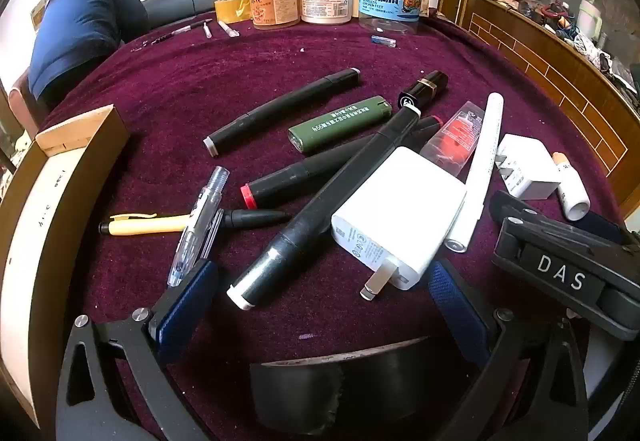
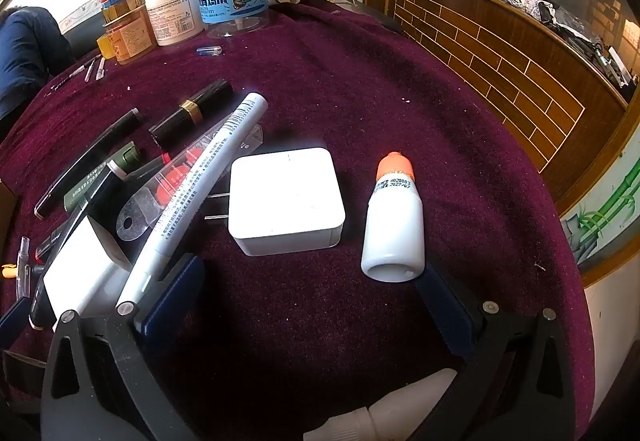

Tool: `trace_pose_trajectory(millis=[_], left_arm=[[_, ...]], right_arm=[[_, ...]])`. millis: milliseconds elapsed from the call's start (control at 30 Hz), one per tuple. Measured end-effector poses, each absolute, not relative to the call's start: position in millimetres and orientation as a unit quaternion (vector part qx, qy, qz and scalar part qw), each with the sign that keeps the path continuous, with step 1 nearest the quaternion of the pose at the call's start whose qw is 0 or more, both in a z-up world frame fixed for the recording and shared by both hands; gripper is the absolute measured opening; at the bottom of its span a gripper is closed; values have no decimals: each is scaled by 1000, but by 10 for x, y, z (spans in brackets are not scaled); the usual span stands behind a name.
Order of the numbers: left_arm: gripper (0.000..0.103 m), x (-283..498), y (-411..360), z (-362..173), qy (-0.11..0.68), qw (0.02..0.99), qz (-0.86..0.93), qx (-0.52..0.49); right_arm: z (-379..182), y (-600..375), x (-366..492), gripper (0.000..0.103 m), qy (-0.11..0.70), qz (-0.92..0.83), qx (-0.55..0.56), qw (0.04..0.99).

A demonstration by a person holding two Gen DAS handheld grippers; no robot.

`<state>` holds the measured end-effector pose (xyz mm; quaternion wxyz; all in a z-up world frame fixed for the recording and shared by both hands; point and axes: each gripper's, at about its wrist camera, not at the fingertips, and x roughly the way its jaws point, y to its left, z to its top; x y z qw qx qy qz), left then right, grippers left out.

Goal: Organize rigid objects
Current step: 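Grasp the black tape roll with left tool while right grasps white nozzle bottle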

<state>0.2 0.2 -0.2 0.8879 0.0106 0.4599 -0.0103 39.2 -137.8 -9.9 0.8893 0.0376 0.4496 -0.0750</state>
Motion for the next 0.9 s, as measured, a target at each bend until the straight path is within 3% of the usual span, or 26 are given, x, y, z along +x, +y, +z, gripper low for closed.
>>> trace_pose_trajectory(millis=[900], left_arm=[[102,1,1,-2,458,889,-10,11]], right_arm=[[-85,-1390,362,103,453,-32,17,891]])
